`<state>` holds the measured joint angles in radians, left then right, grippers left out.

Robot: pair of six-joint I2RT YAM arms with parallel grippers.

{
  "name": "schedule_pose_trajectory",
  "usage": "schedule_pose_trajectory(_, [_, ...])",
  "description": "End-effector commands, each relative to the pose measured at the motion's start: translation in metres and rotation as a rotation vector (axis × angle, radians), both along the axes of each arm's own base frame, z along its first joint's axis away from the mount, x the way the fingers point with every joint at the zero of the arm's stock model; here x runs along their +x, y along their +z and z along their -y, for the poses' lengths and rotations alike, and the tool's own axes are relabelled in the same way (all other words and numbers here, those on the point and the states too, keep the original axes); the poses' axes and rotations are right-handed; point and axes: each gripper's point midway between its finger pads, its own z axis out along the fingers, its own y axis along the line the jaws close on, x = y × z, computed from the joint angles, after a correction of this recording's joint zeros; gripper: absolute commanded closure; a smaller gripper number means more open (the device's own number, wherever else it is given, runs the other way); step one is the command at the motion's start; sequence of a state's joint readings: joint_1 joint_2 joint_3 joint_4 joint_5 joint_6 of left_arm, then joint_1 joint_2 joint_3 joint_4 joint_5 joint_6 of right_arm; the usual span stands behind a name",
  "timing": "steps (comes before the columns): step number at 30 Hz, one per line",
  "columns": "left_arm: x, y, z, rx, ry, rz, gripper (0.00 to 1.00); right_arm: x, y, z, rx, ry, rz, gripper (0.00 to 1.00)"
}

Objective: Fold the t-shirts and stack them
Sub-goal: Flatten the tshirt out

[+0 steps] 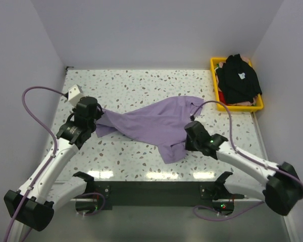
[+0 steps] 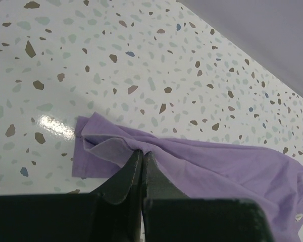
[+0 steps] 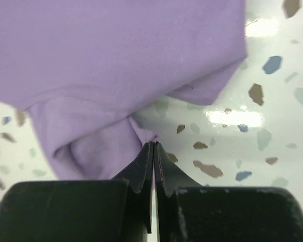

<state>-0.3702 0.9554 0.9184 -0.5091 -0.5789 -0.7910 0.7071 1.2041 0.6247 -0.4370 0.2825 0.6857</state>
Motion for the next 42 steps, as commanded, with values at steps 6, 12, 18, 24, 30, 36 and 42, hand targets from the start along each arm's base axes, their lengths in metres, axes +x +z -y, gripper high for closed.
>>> schedule_pose_trajectory(6, [0.01, 0.012, -0.005, -0.007, 0.01, 0.053, 1.0, -0.035, 0.112, 0.039, 0.164, -0.077, 0.202, 1.0])
schedule_pose_trajectory(12, [0.011, 0.017, -0.008, -0.003, 0.015, 0.063, 1.0, -0.058, 0.129, 0.024, 0.323, -0.009, 0.181, 1.0])
schedule_pose_trajectory(18, [0.014, 0.019, -0.009, 0.0, 0.011, 0.061, 1.0, -0.06, 0.104, -0.015, 0.409, 0.097, 0.085, 1.0])
schedule_pose_trajectory(24, [0.017, 0.016, -0.007, 0.005, 0.001, 0.049, 1.0, -0.067, 0.068, -0.042, 0.374, 0.168, 0.013, 0.99])
schedule_pose_trajectory(30, [0.02, 0.011, -0.003, 0.002, -0.018, 0.032, 1.0, -0.059, 0.061, -0.003, 0.215, 0.027, 0.068, 0.44])
schedule_pose_trajectory(36, [0.022, 0.01, -0.001, -0.004, -0.027, 0.032, 1.0, -0.029, 0.076, 0.042, 0.04, -0.164, 0.199, 0.29])
schedule_pose_trajectory(42, [0.024, 0.013, 0.001, -0.003, -0.046, 0.034, 1.0, 0.006, 0.04, 0.059, 0.076, -0.238, 0.028, 0.38])
